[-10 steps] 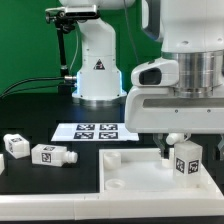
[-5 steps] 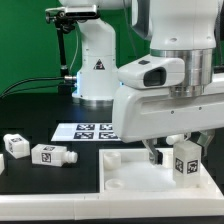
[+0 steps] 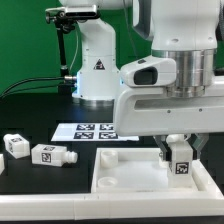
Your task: Assemble one leg
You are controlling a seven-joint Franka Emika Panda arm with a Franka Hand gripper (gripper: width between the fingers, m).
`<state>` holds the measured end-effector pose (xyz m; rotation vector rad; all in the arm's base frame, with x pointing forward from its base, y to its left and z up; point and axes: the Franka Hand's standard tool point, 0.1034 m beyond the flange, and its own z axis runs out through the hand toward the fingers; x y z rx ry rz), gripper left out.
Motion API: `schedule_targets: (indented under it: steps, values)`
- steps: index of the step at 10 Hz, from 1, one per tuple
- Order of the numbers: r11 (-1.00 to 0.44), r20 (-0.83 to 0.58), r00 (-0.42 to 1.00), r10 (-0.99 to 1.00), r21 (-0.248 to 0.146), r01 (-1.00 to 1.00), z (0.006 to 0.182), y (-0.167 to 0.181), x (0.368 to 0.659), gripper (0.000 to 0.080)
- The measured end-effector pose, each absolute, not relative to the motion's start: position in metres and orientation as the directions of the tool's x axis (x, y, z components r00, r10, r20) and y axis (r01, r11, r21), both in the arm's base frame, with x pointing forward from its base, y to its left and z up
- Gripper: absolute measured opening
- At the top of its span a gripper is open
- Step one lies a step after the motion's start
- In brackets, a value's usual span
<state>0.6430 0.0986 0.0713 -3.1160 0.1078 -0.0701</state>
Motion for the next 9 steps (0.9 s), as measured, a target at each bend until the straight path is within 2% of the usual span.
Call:
schedule_targets:
  steps: [2, 4, 6, 7, 8, 9]
  values:
    - [-0.934, 0.061, 0.932, -0.356, -0.046, -0.354, 0.0709, 0.1084, 0.6437, 0.0285]
    - [-0.812, 0.028, 0.812, -0.583, -0.036, -0.582, 0.0704, 0.1116, 0.6422, 0.0285]
    - [-0.571, -0.012, 0.572, -0.82, -0.039, -0.82, 0.0703, 0.1118, 0.6425, 0.0285]
    - [-0.397, -0.044, 0.4, -0.915, -0.057, -0.916, 0.0698, 0.1112, 0.6423, 0.0285]
    - [-0.359, -0.045, 0.362, -0.931, -0.076, -0.93, 0.0694, 0.1082, 0.6395, 0.0285]
    - [-0.36, -0.032, 0.363, -0.931, -0.076, -0.93, 0.0697, 0.1104, 0.6393, 0.0285]
